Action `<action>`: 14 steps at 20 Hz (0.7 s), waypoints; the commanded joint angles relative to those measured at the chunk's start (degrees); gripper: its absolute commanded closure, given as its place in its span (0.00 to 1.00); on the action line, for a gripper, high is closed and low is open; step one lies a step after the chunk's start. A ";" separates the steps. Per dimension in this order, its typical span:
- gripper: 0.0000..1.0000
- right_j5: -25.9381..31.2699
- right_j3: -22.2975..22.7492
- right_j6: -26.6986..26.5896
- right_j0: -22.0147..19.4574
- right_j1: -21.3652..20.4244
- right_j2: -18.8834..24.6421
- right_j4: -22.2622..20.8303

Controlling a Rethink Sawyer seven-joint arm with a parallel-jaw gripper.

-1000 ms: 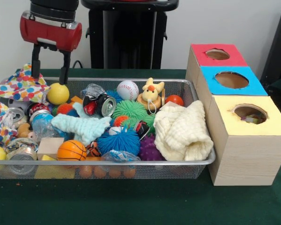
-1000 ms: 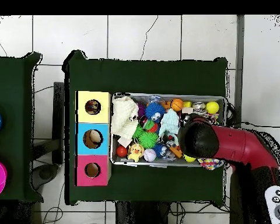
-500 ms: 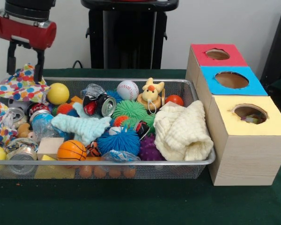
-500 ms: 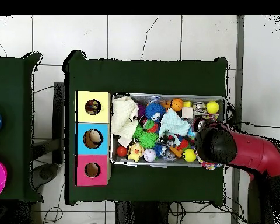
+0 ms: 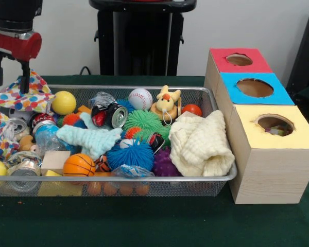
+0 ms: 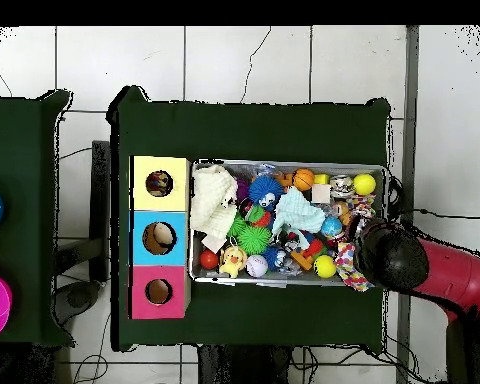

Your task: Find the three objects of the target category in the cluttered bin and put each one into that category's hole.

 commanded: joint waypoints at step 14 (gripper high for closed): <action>0.00 -4.07 8.21 -3.67 -1.25 7.61 5.18 -7.05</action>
